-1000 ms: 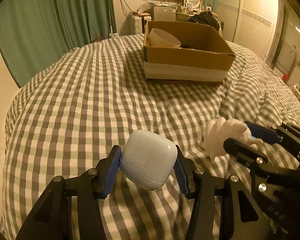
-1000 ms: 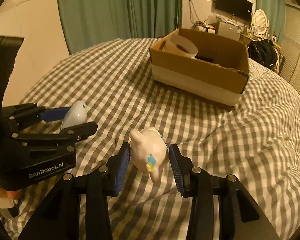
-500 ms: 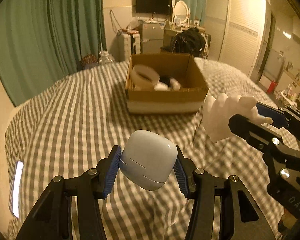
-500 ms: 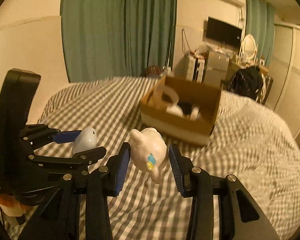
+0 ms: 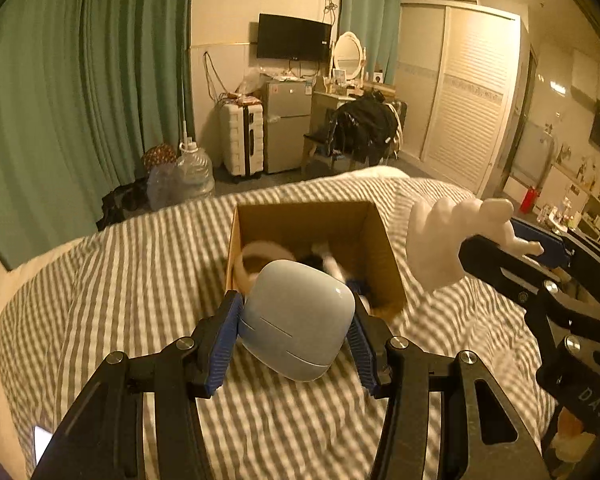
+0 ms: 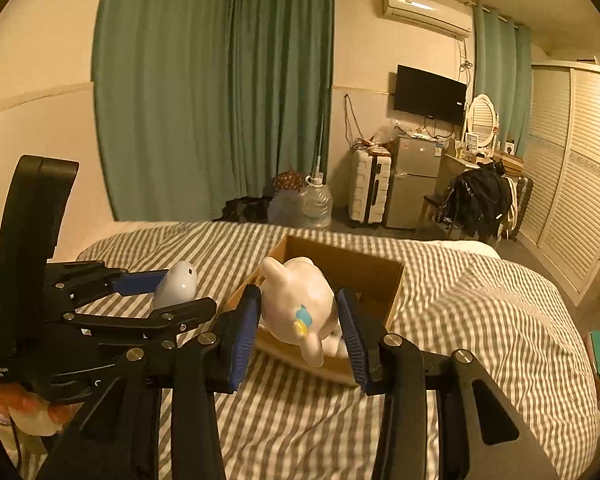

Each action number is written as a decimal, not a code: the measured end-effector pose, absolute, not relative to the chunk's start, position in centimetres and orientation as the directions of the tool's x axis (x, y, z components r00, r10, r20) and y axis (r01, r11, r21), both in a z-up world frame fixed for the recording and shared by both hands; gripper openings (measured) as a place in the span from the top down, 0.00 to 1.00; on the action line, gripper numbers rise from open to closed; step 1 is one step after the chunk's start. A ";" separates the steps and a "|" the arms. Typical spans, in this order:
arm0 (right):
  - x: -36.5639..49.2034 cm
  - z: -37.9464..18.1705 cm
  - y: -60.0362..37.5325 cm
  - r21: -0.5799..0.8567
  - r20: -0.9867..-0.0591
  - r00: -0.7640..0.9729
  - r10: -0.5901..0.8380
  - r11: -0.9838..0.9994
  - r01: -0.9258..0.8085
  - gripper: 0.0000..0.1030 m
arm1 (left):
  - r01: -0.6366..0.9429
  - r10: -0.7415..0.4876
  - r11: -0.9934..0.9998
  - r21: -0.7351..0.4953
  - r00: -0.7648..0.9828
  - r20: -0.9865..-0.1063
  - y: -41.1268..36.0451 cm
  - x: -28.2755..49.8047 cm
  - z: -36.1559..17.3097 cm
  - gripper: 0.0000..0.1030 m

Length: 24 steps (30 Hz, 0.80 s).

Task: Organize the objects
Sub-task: 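Carry the blue case and white figurine over the box with both tools, then lower both items into the box and open both tools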

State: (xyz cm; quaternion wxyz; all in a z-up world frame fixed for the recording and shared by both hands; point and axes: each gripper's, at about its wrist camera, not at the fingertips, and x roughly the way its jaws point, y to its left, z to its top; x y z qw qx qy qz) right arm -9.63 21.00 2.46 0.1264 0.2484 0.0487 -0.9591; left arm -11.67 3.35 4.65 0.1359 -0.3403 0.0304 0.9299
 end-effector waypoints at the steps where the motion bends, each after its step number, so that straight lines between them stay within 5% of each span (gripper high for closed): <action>1: -10.5 2.6 21.2 -0.032 -0.488 -0.846 -0.213 -0.965 0.262 0.61 | -0.276 0.232 -0.961 -0.032 -0.734 -0.639 3.6 -12.5 4.7 0.49; 13: -23.1 0.1 23.6 -0.009 -0.509 -0.843 -0.171 -0.979 0.204 0.61 | -0.300 0.222 -0.954 0.015 -0.737 -0.638 6.0 -25.0 0.2 0.49; 24: -32.8 -7.9 25.1 0.011 -0.653 -0.744 -0.139 -0.985 0.175 0.61 | -0.354 0.250 -0.935 0.003 -0.666 -0.703 7.3 -29.3 -6.9 0.49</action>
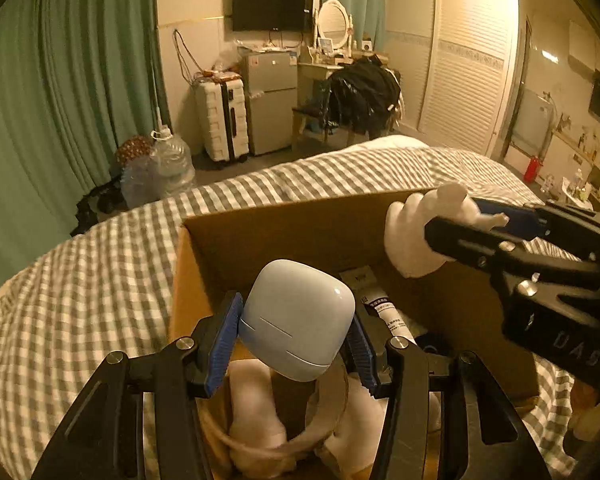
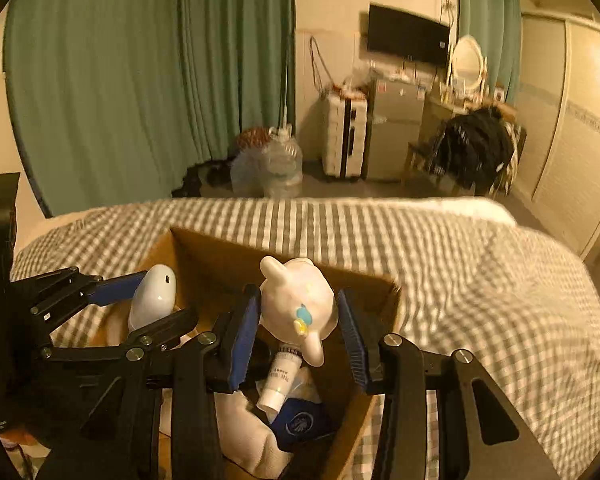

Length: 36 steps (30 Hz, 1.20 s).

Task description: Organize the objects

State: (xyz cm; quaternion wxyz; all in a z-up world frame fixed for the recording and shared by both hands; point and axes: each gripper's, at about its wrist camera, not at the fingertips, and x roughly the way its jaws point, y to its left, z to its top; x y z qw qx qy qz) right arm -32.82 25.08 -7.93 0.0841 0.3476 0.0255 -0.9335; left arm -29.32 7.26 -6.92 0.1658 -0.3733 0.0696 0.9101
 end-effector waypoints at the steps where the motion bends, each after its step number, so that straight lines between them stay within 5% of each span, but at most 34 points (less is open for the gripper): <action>1: -32.8 -8.5 25.2 0.010 -0.660 -0.739 -0.136 -0.985 0.172 0.61 | -0.361 0.255 -0.932 0.003 -0.664 -0.703 7.4 -29.3 -7.1 0.49; 12: -32.7 -9.2 26.9 0.038 -0.663 -0.739 -0.122 -0.991 0.130 0.60 | -0.400 0.282 -0.917 -0.001 -0.646 -0.709 9.5 -30.1 -7.7 0.43; 15: -31.4 -7.7 26.9 0.036 -0.636 -0.763 -0.112 -0.993 0.115 0.40 | -0.380 0.265 -0.925 0.020 -0.680 -0.683 9.7 -29.3 -6.6 0.21; 19: -30.3 -5.2 27.5 0.033 -0.603 -0.794 -0.085 -0.996 0.081 0.37 | -0.364 0.246 -0.930 0.048 -0.713 -0.657 9.4 -27.9 -4.3 0.12; 36: -17.2 11.0 26.2 0.013 -0.390 -0.920 -0.036 -0.999 0.034 0.08 | -0.275 0.214 -0.958 0.083 -0.877 -0.429 4.6 -15.2 12.3 0.00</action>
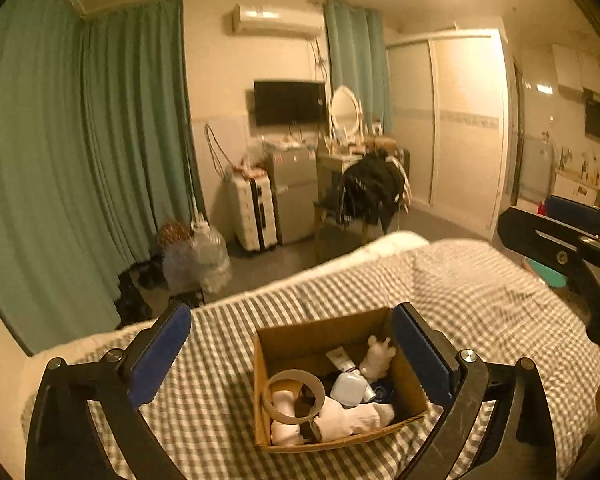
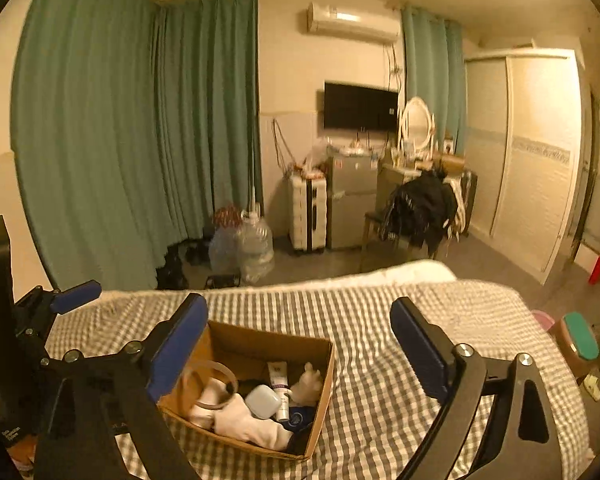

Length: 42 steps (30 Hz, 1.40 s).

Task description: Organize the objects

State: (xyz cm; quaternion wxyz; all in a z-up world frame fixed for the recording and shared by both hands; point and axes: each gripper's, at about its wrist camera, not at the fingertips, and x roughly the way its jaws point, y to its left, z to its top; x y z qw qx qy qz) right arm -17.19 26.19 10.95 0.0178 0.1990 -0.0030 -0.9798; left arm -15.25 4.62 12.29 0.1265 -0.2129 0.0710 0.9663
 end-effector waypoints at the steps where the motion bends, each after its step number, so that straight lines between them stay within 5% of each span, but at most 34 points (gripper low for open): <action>1: -16.3 11.7 25.9 0.012 -0.375 -0.926 -0.036 -0.999 0.034 0.05 | -0.272 0.216 -0.959 0.080 -0.885 -0.413 4.2 -14.1 13.2 0.00; 8: -9.7 15.7 24.8 -0.007 -0.273 -0.961 -0.029 -0.999 0.032 0.01 | -0.233 0.191 -0.967 0.100 -0.928 -0.320 2.0 -8.0 16.7 0.00; 15: -4.5 14.1 24.4 -0.020 -0.192 -0.981 -0.026 -0.999 0.031 0.00 | -0.210 0.195 -0.977 0.027 -0.944 -0.268 -1.0 -3.3 14.5 0.00; 34: -4.8 -0.6 24.5 0.000 -0.229 -0.972 0.055 -0.998 -0.056 0.00 | -0.013 -0.002 -0.998 0.058 -0.967 -0.254 -1.3 -0.7 1.6 0.00; 42: -5.9 -5.1 24.3 -0.031 -0.284 -0.955 0.085 -0.996 -0.079 0.00 | -0.005 -0.016 -0.998 0.057 -0.932 -0.362 -1.9 -2.2 -1.7 0.00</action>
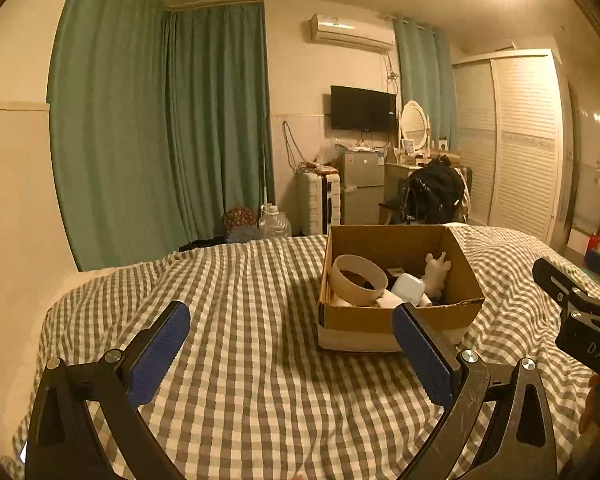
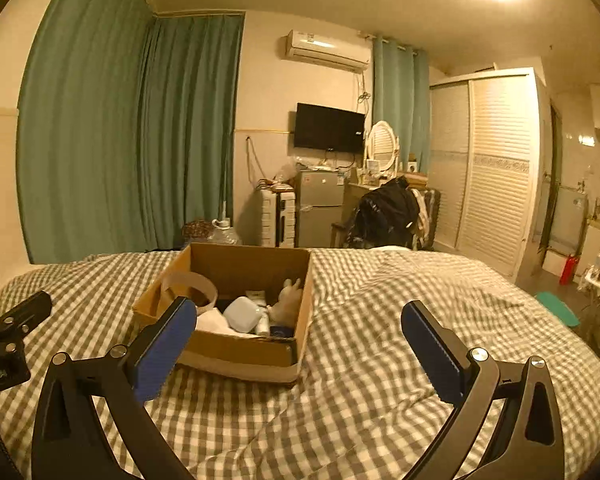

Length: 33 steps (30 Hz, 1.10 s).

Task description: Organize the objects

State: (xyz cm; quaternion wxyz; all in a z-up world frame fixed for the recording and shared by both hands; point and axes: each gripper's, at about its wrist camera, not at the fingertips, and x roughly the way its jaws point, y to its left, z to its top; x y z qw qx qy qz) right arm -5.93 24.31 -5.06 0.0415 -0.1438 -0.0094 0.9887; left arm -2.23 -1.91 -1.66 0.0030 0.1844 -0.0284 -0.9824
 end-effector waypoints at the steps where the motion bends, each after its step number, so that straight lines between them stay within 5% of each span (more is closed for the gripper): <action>1: -6.0 -5.2 24.4 -0.023 -0.284 -0.956 0.075 -0.997 -0.072 0.00 | -0.004 -0.018 -0.998 0.061 -0.931 -0.364 -1.9 -2.2 -1.7 0.00; 33: -6.4 -5.7 24.0 -0.042 -0.307 -0.946 0.100 -0.995 -0.091 0.00 | -0.013 -0.004 -0.999 0.046 -0.931 -0.364 -1.5 -2.0 -1.1 0.00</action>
